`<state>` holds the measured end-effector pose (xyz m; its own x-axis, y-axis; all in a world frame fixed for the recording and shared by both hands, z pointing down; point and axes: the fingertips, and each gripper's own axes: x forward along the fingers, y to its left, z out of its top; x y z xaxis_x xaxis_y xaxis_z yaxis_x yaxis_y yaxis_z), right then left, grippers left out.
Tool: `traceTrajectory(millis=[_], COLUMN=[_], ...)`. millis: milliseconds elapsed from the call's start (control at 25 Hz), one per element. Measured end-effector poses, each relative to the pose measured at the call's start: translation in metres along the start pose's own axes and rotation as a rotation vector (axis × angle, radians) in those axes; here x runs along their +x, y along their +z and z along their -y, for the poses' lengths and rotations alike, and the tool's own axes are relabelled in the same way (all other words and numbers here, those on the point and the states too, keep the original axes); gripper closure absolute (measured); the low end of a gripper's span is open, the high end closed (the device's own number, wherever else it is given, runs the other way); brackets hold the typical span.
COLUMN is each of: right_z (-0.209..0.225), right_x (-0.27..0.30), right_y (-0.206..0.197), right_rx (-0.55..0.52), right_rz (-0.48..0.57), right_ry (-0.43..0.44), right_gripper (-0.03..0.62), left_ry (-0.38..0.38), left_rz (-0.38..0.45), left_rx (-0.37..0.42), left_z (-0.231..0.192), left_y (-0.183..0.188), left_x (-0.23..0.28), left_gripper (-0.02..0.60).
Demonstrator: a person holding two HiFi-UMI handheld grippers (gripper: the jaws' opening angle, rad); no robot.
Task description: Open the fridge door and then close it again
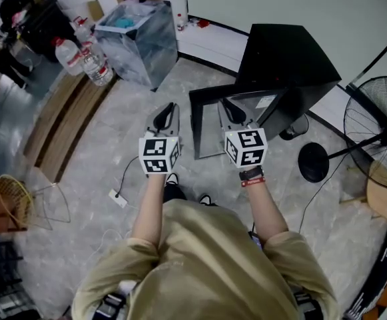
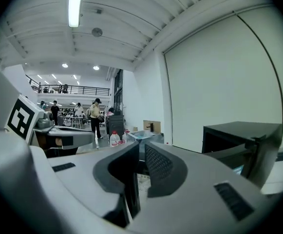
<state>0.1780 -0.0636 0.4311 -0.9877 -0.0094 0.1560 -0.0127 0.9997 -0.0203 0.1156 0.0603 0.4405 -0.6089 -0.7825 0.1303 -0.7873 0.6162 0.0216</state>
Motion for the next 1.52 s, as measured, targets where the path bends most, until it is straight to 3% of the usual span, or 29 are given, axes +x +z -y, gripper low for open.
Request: traceTrajectory(millis=[440,680,880,1040,1280,1400,1520], right_z=[0.002,-0.002,-0.007,-0.011,-0.013,-0.015,-0.014], right_x=[0.003,0.008,0.018,0.026,0.042,0.048,0.055], right_y=[-0.001,-0.006,-0.009,-0.013,-0.027,-0.035,-0.041], right_rx=[0.009,-0.074,-0.217,-0.375,-0.604,-0.710,-0.811], right_rz=[-0.001,-0.075,-0.150,-0.223,-0.332,-0.401,-0.450], right_ry=[0.014,0.051,0.136,0.201,0.299,0.370,0.429], right_gripper=[0.554,0.553,0.526,0.468,0.440,0.384,0.384], left_ry=[-0.017,-0.027,-0.038,-0.051,-0.067,-0.068,-0.084], left_rz=[-0.012,-0.054,-0.088,-0.118,-0.167,-0.199,-0.234], left_rx=[-0.008,-0.021,-0.030,-0.036,-0.037,-0.040,-0.044], left_z=[0.001,0.001,0.000,0.000,0.000,-0.003,-0.003], left_y=[-0.005,-0.020,-0.034,-0.048,-0.065,-0.077,-0.090], left_x=[0.004,0.004,0.006,0.006,0.012,0.013,0.016], left_gripper=[0.545,0.545,0.545,0.545,0.545,0.543,0.543])
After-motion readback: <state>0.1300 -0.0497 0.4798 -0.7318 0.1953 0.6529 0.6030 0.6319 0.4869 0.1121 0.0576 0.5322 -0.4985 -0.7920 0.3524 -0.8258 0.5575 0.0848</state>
